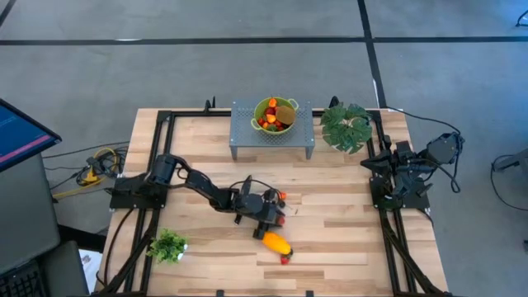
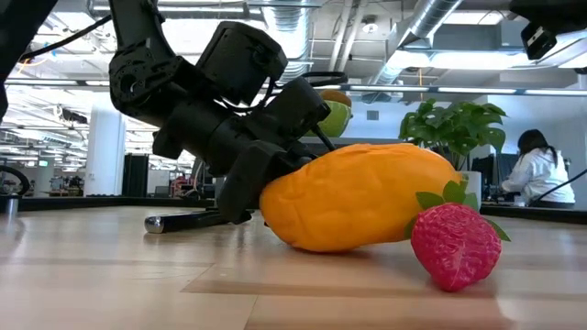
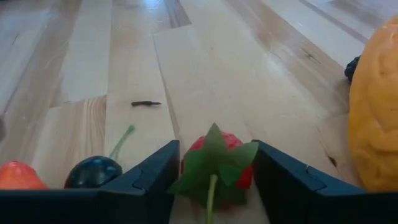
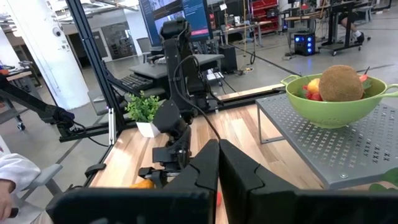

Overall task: Pick & Place Fruit
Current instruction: Put the strawberry into the green strainer bowl on the shelf

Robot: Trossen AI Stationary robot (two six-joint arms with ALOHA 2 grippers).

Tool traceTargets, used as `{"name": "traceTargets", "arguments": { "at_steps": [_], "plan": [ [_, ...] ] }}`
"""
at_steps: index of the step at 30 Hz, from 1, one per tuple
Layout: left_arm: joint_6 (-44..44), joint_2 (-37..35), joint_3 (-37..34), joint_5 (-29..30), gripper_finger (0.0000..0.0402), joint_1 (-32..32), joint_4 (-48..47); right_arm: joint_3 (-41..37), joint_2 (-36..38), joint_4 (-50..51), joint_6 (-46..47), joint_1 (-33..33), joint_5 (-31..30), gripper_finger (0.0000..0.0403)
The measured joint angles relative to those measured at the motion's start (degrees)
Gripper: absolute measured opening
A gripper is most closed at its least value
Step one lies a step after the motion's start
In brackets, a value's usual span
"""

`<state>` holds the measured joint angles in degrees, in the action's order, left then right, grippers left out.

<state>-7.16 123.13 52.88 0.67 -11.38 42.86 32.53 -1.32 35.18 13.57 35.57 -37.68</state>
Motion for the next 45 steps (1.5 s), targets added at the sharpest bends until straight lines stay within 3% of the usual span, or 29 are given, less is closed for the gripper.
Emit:
{"name": "traceTargets", "arguments": {
  "at_steps": [9,16,24,30,37,45],
  "plan": [
    [0.07,0.00,-0.04,0.02,0.0137,0.04,0.06,0.00,0.00,0.00,0.01,0.01,-0.01,0.0006],
    [0.12,0.00,-0.04,0.21,0.0158,0.07,0.06,0.00,-0.01,0.00,0.00,-0.01,-0.01,0.0006],
    [0.13,0.00,-0.07,0.20,0.0137,0.09,0.08,0.00,0.00,0.00,0.00,0.01,0.00,0.0006],
    [0.15,0.00,-0.07,0.20,0.0154,0.09,0.08,0.00,0.00,0.00,0.01,-0.02,0.00,0.0006],
    [0.15,0.00,-0.07,0.17,0.0139,0.09,0.08,0.00,0.00,0.00,0.00,0.00,0.00,0.0006],
    [0.20,0.00,-0.07,0.17,0.0150,0.09,0.08,0.00,-0.02,0.00,0.00,0.00,0.00,0.0006]
  ]
}}
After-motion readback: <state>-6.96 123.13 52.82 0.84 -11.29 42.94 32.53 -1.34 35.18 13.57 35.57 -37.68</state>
